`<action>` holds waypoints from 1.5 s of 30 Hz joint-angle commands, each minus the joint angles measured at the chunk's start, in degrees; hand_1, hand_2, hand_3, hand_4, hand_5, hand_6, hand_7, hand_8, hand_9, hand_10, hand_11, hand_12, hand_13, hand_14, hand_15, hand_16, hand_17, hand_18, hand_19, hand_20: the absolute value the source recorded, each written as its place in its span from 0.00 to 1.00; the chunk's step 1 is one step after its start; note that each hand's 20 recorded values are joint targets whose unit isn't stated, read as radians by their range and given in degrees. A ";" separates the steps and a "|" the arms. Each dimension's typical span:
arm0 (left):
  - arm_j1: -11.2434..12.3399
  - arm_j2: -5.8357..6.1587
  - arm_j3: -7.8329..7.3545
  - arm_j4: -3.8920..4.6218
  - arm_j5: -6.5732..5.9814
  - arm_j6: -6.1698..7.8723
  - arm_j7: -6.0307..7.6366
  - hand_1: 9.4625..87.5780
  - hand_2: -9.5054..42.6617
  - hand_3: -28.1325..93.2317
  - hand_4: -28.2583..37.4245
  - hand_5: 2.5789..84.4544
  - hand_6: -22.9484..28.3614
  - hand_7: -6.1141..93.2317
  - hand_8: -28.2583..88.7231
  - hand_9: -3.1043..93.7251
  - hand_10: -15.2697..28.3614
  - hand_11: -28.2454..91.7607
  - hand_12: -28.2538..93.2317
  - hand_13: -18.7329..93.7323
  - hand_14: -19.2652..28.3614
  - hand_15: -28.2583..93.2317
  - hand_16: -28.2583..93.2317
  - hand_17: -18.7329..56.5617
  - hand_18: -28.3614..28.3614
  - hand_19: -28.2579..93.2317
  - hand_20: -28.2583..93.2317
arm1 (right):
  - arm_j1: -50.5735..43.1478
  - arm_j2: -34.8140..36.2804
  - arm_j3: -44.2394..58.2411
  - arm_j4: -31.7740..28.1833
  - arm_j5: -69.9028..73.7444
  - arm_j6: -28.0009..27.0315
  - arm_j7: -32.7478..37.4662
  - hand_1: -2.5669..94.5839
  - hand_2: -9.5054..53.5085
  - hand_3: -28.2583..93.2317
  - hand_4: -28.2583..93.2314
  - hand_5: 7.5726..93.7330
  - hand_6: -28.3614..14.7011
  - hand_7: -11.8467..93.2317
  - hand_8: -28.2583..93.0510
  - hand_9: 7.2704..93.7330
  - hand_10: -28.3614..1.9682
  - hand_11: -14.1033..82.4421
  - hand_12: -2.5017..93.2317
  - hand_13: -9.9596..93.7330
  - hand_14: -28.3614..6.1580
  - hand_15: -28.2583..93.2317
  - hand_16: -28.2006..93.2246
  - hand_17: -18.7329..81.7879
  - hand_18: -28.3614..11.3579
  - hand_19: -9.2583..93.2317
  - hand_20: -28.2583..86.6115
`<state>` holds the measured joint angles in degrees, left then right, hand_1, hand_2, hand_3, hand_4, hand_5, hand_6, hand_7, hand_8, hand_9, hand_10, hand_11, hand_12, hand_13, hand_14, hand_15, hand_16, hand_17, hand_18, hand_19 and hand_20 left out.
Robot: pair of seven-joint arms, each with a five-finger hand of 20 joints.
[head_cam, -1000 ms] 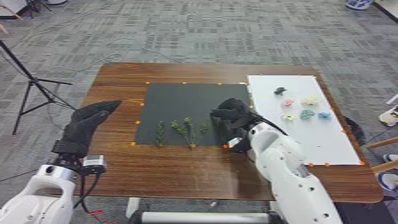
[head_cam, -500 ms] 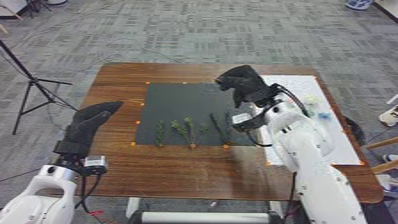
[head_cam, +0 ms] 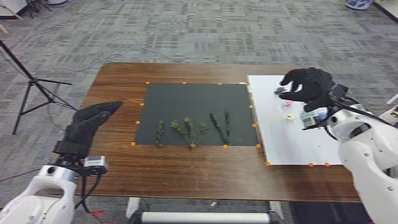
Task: Arrange flowers
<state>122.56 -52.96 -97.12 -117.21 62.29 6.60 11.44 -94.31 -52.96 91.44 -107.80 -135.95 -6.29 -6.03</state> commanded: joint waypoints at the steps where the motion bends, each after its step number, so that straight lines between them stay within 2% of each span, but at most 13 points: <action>1: 0.61 -0.53 -0.18 -0.42 -0.39 -0.15 0.45 0.20 0.00 0.78 0.08 0.53 0.49 0.24 0.18 0.41 0.60 0.36 0.34 0.42 0.68 0.30 0.27 0.23 0.68 0.23 0.35 | -4.91 4.91 1.07 3.60 -3.53 -0.61 -1.52 0.39 0.00 0.81 0.07 0.55 0.66 0.46 0.14 0.71 0.55 0.48 0.32 0.87 0.67 0.74 0.51 0.71 0.30 1.00 0.72; 7: 0.68 -0.77 -0.09 -0.48 -0.22 -0.13 0.37 0.20 0.00 0.78 0.08 0.53 0.49 0.24 0.18 0.41 0.60 0.36 0.34 0.42 0.68 0.30 0.26 0.23 0.68 0.23 0.35 | -2.56 5.27 -2.23 6.79 -5.62 1.97 -1.87 0.37 0.00 0.81 0.06 0.56 0.64 0.46 0.14 0.72 0.55 0.49 0.31 0.88 0.66 0.75 0.51 0.72 0.29 1.00 0.72; 10: 1.05 -1.11 0.02 -0.35 -0.52 1.33 0.60 0.20 0.00 0.78 0.08 0.53 0.49 0.24 0.18 0.41 0.61 0.36 0.34 0.42 0.68 0.30 0.26 0.23 0.68 0.23 0.35 | -0.64 5.38 -4.06 8.44 -7.40 2.29 -2.33 0.37 0.00 0.81 0.06 0.56 0.64 0.46 0.14 0.72 0.55 0.48 0.31 0.88 0.66 0.74 0.51 0.72 0.29 1.00 0.72; 12: 0.97 -1.05 0.96 -0.52 -1.46 5.18 0.03 0.20 0.00 0.78 0.07 0.53 0.50 0.24 0.18 0.42 0.61 0.36 0.34 0.42 0.68 0.30 0.26 0.24 0.68 0.23 0.35 | 0.28 5.24 -5.04 9.30 -7.66 2.01 -2.10 0.37 0.00 0.81 0.06 0.56 0.64 0.46 0.14 0.72 0.55 0.48 0.31 0.88 0.67 0.74 0.51 0.72 0.29 1.00 0.72; 13: 0.80 -0.98 1.67 -0.70 -2.28 8.06 -0.35 0.20 0.02 0.78 0.06 0.53 0.49 0.23 0.18 0.42 0.61 0.36 0.34 0.43 0.68 0.30 0.26 0.24 0.67 0.23 0.35 | 0.72 5.03 -5.54 9.77 -7.66 2.30 -2.02 0.37 0.00 0.81 0.06 0.56 0.64 0.46 0.14 0.72 0.55 0.48 0.31 0.88 0.67 0.74 0.51 0.72 0.29 1.00 0.72; 15: 0.69 -0.85 3.02 -0.94 -4.12 13.44 0.11 0.17 0.17 0.77 0.01 0.54 0.50 0.24 0.17 0.44 0.62 0.38 0.34 0.44 0.69 0.31 0.26 0.25 0.65 0.24 0.35 | 1.15 4.55 -6.02 10.35 -8.20 2.30 -2.19 0.37 0.00 0.81 0.06 0.56 0.64 0.46 0.14 0.72 0.55 0.47 0.30 0.88 0.67 0.74 0.51 0.72 0.29 1.00 0.72; 19: 0.04 -0.90 4.73 -0.75 -7.62 19.80 1.78 0.17 0.44 0.74 0.00 0.55 0.51 0.24 0.17 0.48 0.65 0.39 0.32 0.46 0.71 0.34 0.23 0.28 0.64 0.25 0.35 | 2.16 4.47 -7.15 11.49 -8.95 2.49 -2.53 0.37 0.00 0.81 0.06 0.56 0.64 0.46 0.14 0.72 0.55 0.47 0.30 0.88 0.67 0.74 0.51 0.72 0.29 1.00 0.72; 21: 0.35 -0.85 4.22 -0.78 -7.72 19.82 1.61 0.18 0.53 0.72 0.00 0.56 0.51 0.24 0.17 0.50 0.66 0.40 0.32 0.47 0.71 0.35 0.22 0.29 0.63 0.25 0.35 | 2.32 4.58 -7.34 11.72 -9.24 2.59 -2.40 0.37 0.00 0.81 0.06 0.56 0.64 0.46 0.14 0.72 0.55 0.47 0.30 0.88 0.67 0.74 0.51 0.72 0.28 1.00 0.72; 23: 0.59 -0.75 3.72 -0.71 -7.40 19.47 1.33 0.17 0.57 0.72 0.00 0.56 0.51 0.24 0.17 0.51 0.66 0.40 0.32 0.47 0.71 0.36 0.22 0.30 0.63 0.25 0.35 | 2.45 4.76 -7.52 11.86 -9.85 2.23 -2.21 0.37 0.00 0.81 0.06 0.56 0.64 0.46 0.15 0.72 0.55 0.47 0.30 0.89 0.67 0.74 0.51 0.72 0.29 1.00 0.72; 33: 1.01 -0.62 2.96 -0.80 -6.88 17.57 0.98 0.14 0.43 0.75 0.00 0.57 0.52 0.24 0.18 0.50 0.66 0.41 0.32 0.47 0.72 0.37 0.22 0.29 0.65 0.27 0.35 | 4.44 5.13 -9.97 14.90 -14.40 1.62 -1.52 0.36 0.00 0.81 0.07 0.55 0.64 0.45 0.14 0.72 0.55 0.46 0.30 0.89 0.67 0.74 0.52 0.72 0.28 1.00 0.73; 42: 0.24 -0.60 3.40 -0.91 -5.74 15.45 0.51 0.14 0.39 0.76 0.00 0.57 0.52 0.24 0.18 0.50 0.66 0.41 0.32 0.47 0.73 0.38 0.22 0.28 0.67 0.28 0.35 | 5.92 4.80 -11.22 18.56 -17.21 2.75 0.49 0.40 0.00 0.81 0.06 0.56 0.64 0.45 0.15 0.72 0.56 0.46 0.29 0.89 0.68 0.74 0.51 0.72 0.29 1.00 0.72; 44: 0.49 -0.63 3.32 -1.09 -5.90 15.21 0.54 0.14 0.38 0.76 0.00 0.57 0.52 0.24 0.18 0.50 0.66 0.41 0.32 0.47 0.73 0.38 0.22 0.28 0.67 0.28 0.35 | 5.63 4.96 -11.85 18.77 -16.55 3.89 2.17 0.42 0.00 0.80 0.06 0.57 0.64 0.46 0.15 0.73 0.58 0.46 0.29 0.89 0.69 0.74 0.51 0.73 0.31 1.00 0.72; 45: 0.64 -0.61 3.29 -1.19 -5.98 15.38 0.64 0.14 0.38 0.75 0.00 0.57 0.52 0.24 0.18 0.50 0.66 0.41 0.32 0.47 0.73 0.38 0.22 0.28 0.67 0.28 0.35 | 5.72 5.07 -12.38 19.02 -15.91 4.73 2.72 0.45 0.00 0.79 0.05 0.57 0.64 0.46 0.23 0.74 0.59 0.46 0.29 0.90 0.70 0.73 0.51 0.74 0.32 1.00 0.72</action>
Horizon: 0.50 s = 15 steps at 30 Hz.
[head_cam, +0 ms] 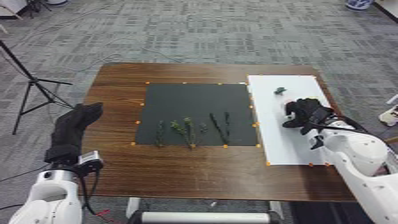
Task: Arrange flowers
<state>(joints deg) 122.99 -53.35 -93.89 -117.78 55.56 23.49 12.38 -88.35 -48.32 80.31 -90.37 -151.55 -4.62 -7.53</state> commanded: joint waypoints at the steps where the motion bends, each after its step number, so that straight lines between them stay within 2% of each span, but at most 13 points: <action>1: 0.18 -0.25 0.02 -0.61 0.77 -1.62 -0.43 0.14 0.38 0.75 0.00 0.57 0.52 0.24 0.18 0.50 0.66 0.41 0.32 0.47 0.73 0.38 0.22 0.28 0.67 0.28 0.35 | -0.32 0.39 -1.32 1.71 0.21 3.54 4.04 0.48 0.00 0.78 0.05 0.57 0.65 0.46 0.28 0.75 0.60 0.44 0.32 0.90 0.71 0.73 0.51 0.74 0.32 1.00 0.72; 2: 0.23 -0.22 -0.04 -0.64 0.73 -1.64 -0.49 0.14 0.38 0.75 0.00 0.57 0.52 0.24 0.18 0.50 0.66 0.41 0.32 0.47 0.73 0.38 0.22 0.28 0.67 0.28 0.35 | -0.20 0.40 -1.60 1.88 0.54 3.94 3.95 0.54 0.00 0.74 0.05 0.60 0.66 0.47 0.33 0.81 0.64 0.38 0.39 0.92 0.73 0.73 0.51 0.75 0.34 1.00 0.72; 4: 0.37 -0.19 -0.12 -0.72 0.69 -1.55 -0.59 0.14 0.38 0.75 0.00 0.57 0.52 0.24 0.18 0.50 0.66 0.41 0.32 0.47 0.73 0.38 0.22 0.28 0.67 0.28 0.35 | -0.12 0.49 -2.23 2.07 1.21 4.61 3.75 0.59 0.00 0.73 0.05 0.65 0.67 0.47 0.35 0.87 0.66 0.33 0.43 0.94 0.75 0.72 0.51 0.77 0.36 1.00 0.71; 9: 0.53 -0.08 -0.39 -0.77 0.68 -1.56 -0.43 0.14 0.37 0.76 0.00 0.57 0.52 0.24 0.18 0.50 0.66 0.41 0.32 0.48 0.74 0.38 0.22 0.28 0.67 0.28 0.35 | 0.15 0.81 -3.40 1.80 3.58 5.29 2.97 0.64 0.00 0.73 0.05 0.72 0.67 0.45 0.34 0.93 0.68 0.32 0.46 0.97 0.78 0.69 0.52 0.81 0.39 1.00 0.70; 15: 1.02 0.07 -1.18 -0.42 0.60 -1.76 -0.03 0.14 0.36 0.76 0.00 0.57 0.52 0.24 0.18 0.50 0.66 0.41 0.32 0.48 0.74 0.38 0.22 0.28 0.67 0.28 0.35 | 0.35 2.89 -5.01 -2.15 9.20 7.22 4.14 0.65 0.00 0.73 0.04 0.76 0.66 0.43 0.34 0.96 0.71 0.33 0.44 0.99 0.80 0.69 0.53 0.83 0.41 1.00 0.71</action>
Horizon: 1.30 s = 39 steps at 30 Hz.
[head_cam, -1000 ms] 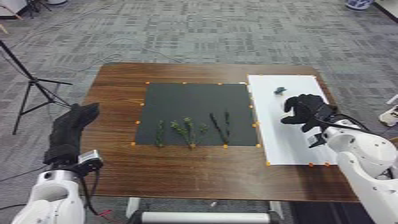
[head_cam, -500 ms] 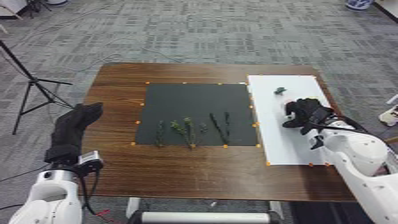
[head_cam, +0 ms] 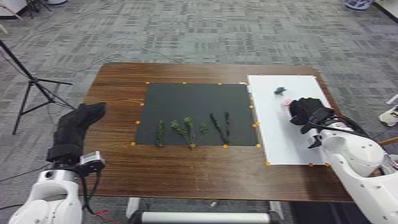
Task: Arrange flowers
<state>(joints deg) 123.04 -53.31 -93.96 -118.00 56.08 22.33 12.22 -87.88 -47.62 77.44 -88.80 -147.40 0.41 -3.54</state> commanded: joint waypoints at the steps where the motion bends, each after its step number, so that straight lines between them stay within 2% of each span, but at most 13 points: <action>1: 1.18 0.19 -1.47 -0.09 0.03 -0.70 0.22 0.14 0.35 0.76 0.00 0.57 0.52 0.24 0.18 0.50 0.66 0.41 0.32 0.48 0.74 0.38 0.22 0.28 0.67 0.28 0.35 | 0.11 2.46 -2.24 -4.75 6.11 2.70 0.64 0.65 0.00 0.73 0.05 0.76 0.66 0.43 0.35 0.96 0.72 0.33 0.44 0.99 0.80 0.69 0.53 0.83 0.41 1.00 0.71; 5: 2.10 2.02 -4.01 1.34 0.27 -2.69 0.51 0.14 0.33 0.77 0.00 0.57 0.52 0.24 0.18 0.50 0.66 0.41 0.32 0.48 0.74 0.38 0.22 0.28 0.67 0.28 0.35 | 0.68 3.20 -1.54 -10.40 12.87 4.49 3.43 0.65 0.00 0.74 0.05 0.77 0.67 0.42 0.34 0.96 0.72 0.33 0.44 1.00 0.81 0.69 0.54 0.84 0.41 1.00 0.72; 8: 4.38 3.72 -7.65 2.57 1.03 -3.97 0.42 0.14 0.32 0.77 0.00 0.57 0.52 0.24 0.18 0.50 0.65 0.41 0.32 0.48 0.73 0.38 0.22 0.28 0.67 0.28 0.34 | 2.14 2.71 -1.41 -13.99 15.66 5.27 3.81 0.65 0.00 0.74 0.05 0.77 0.67 0.42 0.34 0.97 0.72 0.33 0.44 1.00 0.82 0.69 0.54 0.84 0.41 1.00 0.73; 10: 5.59 4.45 -9.79 3.38 1.00 -2.89 0.05 0.14 0.31 0.77 0.00 0.58 0.52 0.24 0.18 0.50 0.65 0.41 0.32 0.48 0.73 0.38 0.22 0.28 0.67 0.28 0.34 | 3.86 2.28 -2.33 -15.72 17.27 5.14 3.96 0.65 0.00 0.74 0.05 0.77 0.67 0.42 0.34 0.97 0.72 0.32 0.44 1.00 0.82 0.69 0.54 0.84 0.41 1.00 0.73; 12: 6.34 4.83 -11.28 4.09 0.05 -1.23 0.28 0.14 0.31 0.77 0.00 0.58 0.51 0.24 0.18 0.50 0.65 0.41 0.32 0.48 0.73 0.37 0.22 0.28 0.67 0.28 0.34 | 5.28 1.81 -3.39 -17.27 18.90 5.03 3.80 0.64 0.00 0.74 0.05 0.77 0.67 0.42 0.34 0.97 0.71 0.32 0.44 1.00 0.82 0.69 0.54 0.84 0.42 1.00 0.74; 14: 6.64 4.98 -12.08 4.66 -0.57 0.44 0.37 0.15 0.31 0.77 0.00 0.59 0.51 0.24 0.18 0.51 0.66 0.41 0.32 0.48 0.73 0.37 0.22 0.28 0.67 0.27 0.34 | 6.77 1.39 -4.62 -18.70 20.69 3.66 3.47 0.64 0.00 0.74 0.05 0.77 0.67 0.42 0.34 0.97 0.71 0.32 0.43 1.00 0.82 0.69 0.54 0.84 0.42 1.00 0.74; 17: 7.27 4.42 -12.88 4.70 -1.22 1.15 0.75 0.15 0.31 0.77 0.00 0.59 0.51 0.25 0.18 0.52 0.66 0.41 0.32 0.49 0.73 0.37 0.22 0.29 0.67 0.27 0.35 | 9.63 -0.22 -7.09 -20.04 22.20 1.66 2.76 0.64 0.00 0.74 0.05 0.77 0.68 0.42 0.34 0.97 0.71 0.32 0.43 1.00 0.83 0.69 0.54 0.84 0.42 1.00 0.74; 20: 7.28 4.02 -12.43 5.06 -1.55 1.78 1.09 0.15 0.33 0.76 0.00 0.59 0.51 0.25 0.17 0.52 0.66 0.41 0.32 0.49 0.73 0.38 0.22 0.29 0.67 0.27 0.35 | 13.57 -3.40 -10.64 -20.14 24.13 0.51 2.01 0.64 0.00 0.74 0.05 0.77 0.68 0.42 0.33 0.97 0.71 0.32 0.43 1.00 0.83 0.69 0.54 0.84 0.42 1.00 0.75; 23: 6.99 3.66 -11.44 5.49 -2.46 3.42 1.46 0.15 0.36 0.76 0.00 0.60 0.51 0.25 0.17 0.53 0.66 0.41 0.32 0.49 0.73 0.38 0.22 0.29 0.67 0.27 0.35 | 17.69 -7.69 -14.74 -19.80 26.76 -1.07 1.14 0.64 0.00 0.74 0.05 0.78 0.68 0.42 0.33 0.97 0.71 0.31 0.42 1.00 0.83 0.70 0.55 0.84 0.43 1.00 0.75; 25: 6.59 3.51 -10.46 5.58 -3.51 4.95 2.15 0.15 0.41 0.76 0.00 0.60 0.51 0.25 0.17 0.53 0.65 0.41 0.32 0.50 0.73 0.38 0.21 0.30 0.67 0.27 0.35 | 19.56 -11.14 -17.04 -19.35 27.52 -2.08 0.12 0.64 0.00 0.74 0.05 0.78 0.68 0.42 0.33 0.98 0.71 0.31 0.42 1.00 0.83 0.70 0.55 0.84 0.43 1.00 0.75; 28: 4.89 3.00 -8.40 5.87 -3.56 6.35 2.50 0.16 0.50 0.76 0.00 0.62 0.51 0.25 0.17 0.54 0.66 0.42 0.32 0.51 0.73 0.39 0.21 0.30 0.67 0.28 0.35 | 21.41 -16.96 -19.82 -16.89 26.11 -3.67 -2.82 0.64 0.00 0.74 0.05 0.78 0.68 0.42 0.33 0.98 0.71 0.31 0.42 1.00 0.83 0.70 0.55 0.84 0.42 1.00 0.75; 33: 2.54 2.89 -5.88 6.73 -3.37 5.68 2.35 0.18 0.66 0.75 0.00 0.63 0.50 0.26 0.17 0.56 0.66 0.42 0.32 0.52 0.73 0.39 0.21 0.32 0.66 0.28 0.35 | 23.23 -23.25 -25.08 -12.16 24.06 -5.22 -5.03 0.64 0.00 0.74 0.05 0.78 0.68 0.42 0.33 0.98 0.71 0.30 0.42 1.00 0.83 0.70 0.55 0.84 0.42 1.00 0.76; 39: -0.97 3.13 -2.72 8.37 -4.82 6.70 2.32 0.22 0.77 0.74 0.00 0.64 0.50 0.26 0.16 0.57 0.66 0.42 0.32 0.53 0.73 0.39 0.20 0.33 0.65 0.28 0.35 | 22.68 -27.32 -27.69 -6.67 20.11 -7.56 -8.10 0.64 0.00 0.74 0.04 0.78 0.68 0.42 0.32 0.98 0.71 0.30 0.41 1.00 0.83 0.70 0.55 0.84 0.42 1.00 0.76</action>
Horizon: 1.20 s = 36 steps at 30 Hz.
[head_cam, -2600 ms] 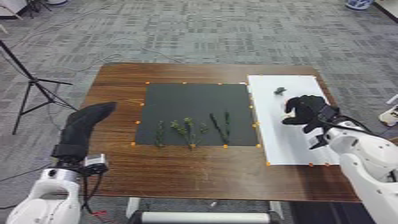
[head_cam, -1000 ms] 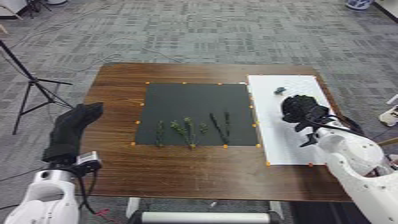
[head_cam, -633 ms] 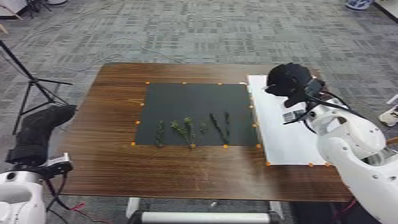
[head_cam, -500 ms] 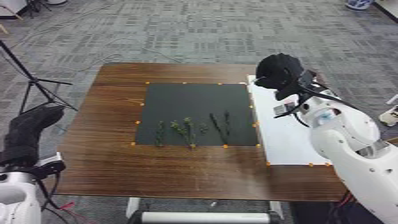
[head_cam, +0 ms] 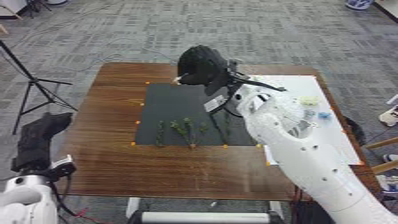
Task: Arrange flowers
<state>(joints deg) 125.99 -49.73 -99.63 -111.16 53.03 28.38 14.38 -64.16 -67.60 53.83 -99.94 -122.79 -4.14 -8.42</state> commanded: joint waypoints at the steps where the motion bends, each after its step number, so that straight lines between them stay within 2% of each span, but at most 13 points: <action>1: -5.20 -0.58 3.53 2.08 -1.47 0.65 -0.39 0.22 0.78 0.74 0.00 0.64 0.51 0.26 0.16 0.58 0.66 0.42 0.32 0.53 0.73 0.40 0.20 0.33 0.65 0.28 0.35 | -1.14 -8.78 -3.46 6.34 -5.88 -4.19 -4.14 0.64 0.00 0.74 0.04 0.78 0.68 0.43 0.32 0.98 0.71 0.30 0.41 1.00 0.83 0.70 0.55 0.84 0.42 1.00 0.76; 3: -4.00 -0.51 3.47 1.56 -2.23 0.75 0.65 0.22 0.78 0.74 0.00 0.64 0.51 0.27 0.16 0.58 0.66 0.42 0.32 0.53 0.73 0.40 0.20 0.33 0.65 0.28 0.35 | -1.93 -9.15 -4.88 7.29 -6.88 -3.43 -3.46 0.64 0.00 0.74 0.04 0.78 0.68 0.43 0.32 0.98 0.71 0.30 0.41 1.00 0.83 0.70 0.55 0.84 0.42 1.00 0.77; 6: -4.51 -0.57 4.01 1.81 -2.38 1.14 0.71 0.22 0.78 0.74 0.00 0.64 0.51 0.26 0.16 0.58 0.66 0.42 0.31 0.53 0.73 0.40 0.20 0.33 0.65 0.28 0.35 | -2.94 -11.64 -4.69 9.82 -9.69 -3.66 -3.99 0.64 0.00 0.74 0.04 0.78 0.68 0.43 0.32 0.98 0.71 0.30 0.41 1.00 0.82 0.70 0.55 0.84 0.42 1.00 0.77; 8: -4.73 -0.43 4.18 1.94 -3.20 1.47 1.19 0.22 0.79 0.74 0.00 0.64 0.51 0.26 0.16 0.58 0.66 0.42 0.32 0.53 0.73 0.40 0.20 0.33 0.65 0.28 0.35 | -3.51 -12.82 -4.60 10.75 -11.59 -3.61 -4.47 0.64 0.00 0.74 0.04 0.78 0.68 0.43 0.32 0.98 0.71 0.29 0.41 1.00 0.82 0.71 0.55 0.84 0.42 1.00 0.77; 11: -5.17 -0.35 4.26 2.26 -3.40 2.23 1.39 0.22 0.79 0.74 0.00 0.64 0.52 0.26 0.16 0.59 0.66 0.42 0.32 0.53 0.73 0.40 0.20 0.33 0.65 0.28 0.35 | -4.24 -14.39 -4.50 12.10 -13.47 -3.99 -5.10 0.64 0.00 0.74 0.04 0.78 0.68 0.43 0.32 0.98 0.71 0.29 0.41 1.00 0.82 0.71 0.55 0.84 0.42 1.00 0.77; 14: -6.19 -0.20 4.82 2.69 -4.31 2.34 1.65 0.22 0.79 0.74 0.00 0.64 0.52 0.26 0.16 0.59 0.67 0.42 0.32 0.53 0.73 0.40 0.20 0.34 0.65 0.28 0.35 | -4.97 -15.52 -4.63 13.31 -15.20 -4.11 -5.66 0.64 0.00 0.74 0.04 0.78 0.68 0.43 0.31 0.98 0.70 0.29 0.40 1.00 0.82 0.71 0.55 0.84 0.42 1.00 0.77; 17: -7.34 -0.30 5.64 3.22 -3.94 1.98 1.50 0.22 0.79 0.74 0.00 0.64 0.52 0.26 0.16 0.59 0.67 0.42 0.32 0.53 0.73 0.40 0.20 0.34 0.65 0.28 0.35 | -6.03 -17.27 -4.25 14.82 -17.24 -4.51 -6.32 0.64 0.00 0.74 0.04 0.78 0.69 0.43 0.31 0.98 0.70 0.29 0.40 1.00 0.82 0.71 0.55 0.84 0.41 1.00 0.77; 20: -8.03 -0.34 6.31 3.52 -4.17 2.01 1.84 0.22 0.79 0.74 0.00 0.64 0.52 0.26 0.16 0.59 0.66 0.42 0.32 0.53 0.73 0.40 0.20 0.34 0.65 0.28 0.35 | -6.37 -19.02 -4.05 16.35 -19.66 -4.48 -7.37 0.64 0.00 0.74 0.04 0.78 0.69 0.43 0.31 0.98 0.70 0.29 0.40 1.00 0.82 0.71 0.55 0.84 0.41 1.00 0.77; 22: -9.44 -0.19 7.36 4.12 -4.19 2.01 2.06 0.22 0.79 0.74 0.00 0.65 0.52 0.26 0.16 0.59 0.67 0.42 0.31 0.53 0.73 0.40 0.20 0.34 0.65 0.28 0.35 | -6.01 -19.38 -4.41 17.12 -20.63 -3.54 -7.44 0.64 0.00 0.74 0.04 0.78 0.69 0.43 0.31 0.98 0.69 0.29 0.39 1.00 0.82 0.71 0.55 0.84 0.41 1.00 0.78; 25: -10.00 0.02 7.86 4.14 -4.48 2.60 2.61 0.22 0.79 0.74 0.00 0.64 0.52 0.26 0.16 0.59 0.67 0.42 0.31 0.53 0.73 0.40 0.20 0.34 0.65 0.28 0.35 | -5.54 -20.48 -4.78 18.34 -22.74 -2.92 -7.72 0.64 0.00 0.74 0.04 0.78 0.69 0.43 0.31 0.98 0.69 0.29 0.39 1.00 0.82 0.71 0.55 0.84 0.41 1.00 0.78; 27: -11.06 0.27 8.64 4.49 -4.83 2.61 2.90 0.22 0.78 0.74 0.00 0.64 0.52 0.26 0.16 0.58 0.67 0.42 0.31 0.53 0.73 0.39 0.20 0.34 0.65 0.28 0.35 | -5.26 -21.05 -5.03 19.17 -24.09 -1.69 -7.63 0.64 0.00 0.74 0.04 0.78 0.69 0.43 0.30 0.99 0.69 0.28 0.38 1.00 0.82 0.71 0.54 0.84 0.41 1.00 0.78; 31: -11.72 0.39 9.16 4.50 -4.78 2.15 3.29 0.21 0.78 0.74 0.00 0.64 0.51 0.26 0.16 0.58 0.67 0.42 0.31 0.53 0.72 0.39 0.20 0.34 0.65 0.28 0.35 | -5.20 -22.13 -4.94 20.39 -27.00 -0.53 -8.47 0.64 0.00 0.74 0.03 0.79 0.70 0.42 0.28 0.99 0.71 0.27 0.36 1.00 0.81 0.71 0.54 0.84 0.40 1.00 0.78; 36: -11.14 0.48 8.99 3.92 -4.80 2.01 3.62 0.21 0.78 0.75 0.00 0.64 0.51 0.26 0.16 0.58 0.67 0.42 0.31 0.53 0.73 0.39 0.20 0.34 0.65 0.28 0.36 | -4.73 -22.44 -5.10 20.98 -30.50 0.77 -8.32 0.64 0.00 0.73 0.03 0.80 0.71 0.42 0.26 0.99 0.72 0.25 0.35 1.00 0.81 0.72 0.53 0.84 0.40 1.00 0.78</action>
<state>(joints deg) 114.70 -49.38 -90.50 -106.52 48.88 30.24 16.97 -69.85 -88.61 49.23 -79.61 -149.29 -5.91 -15.94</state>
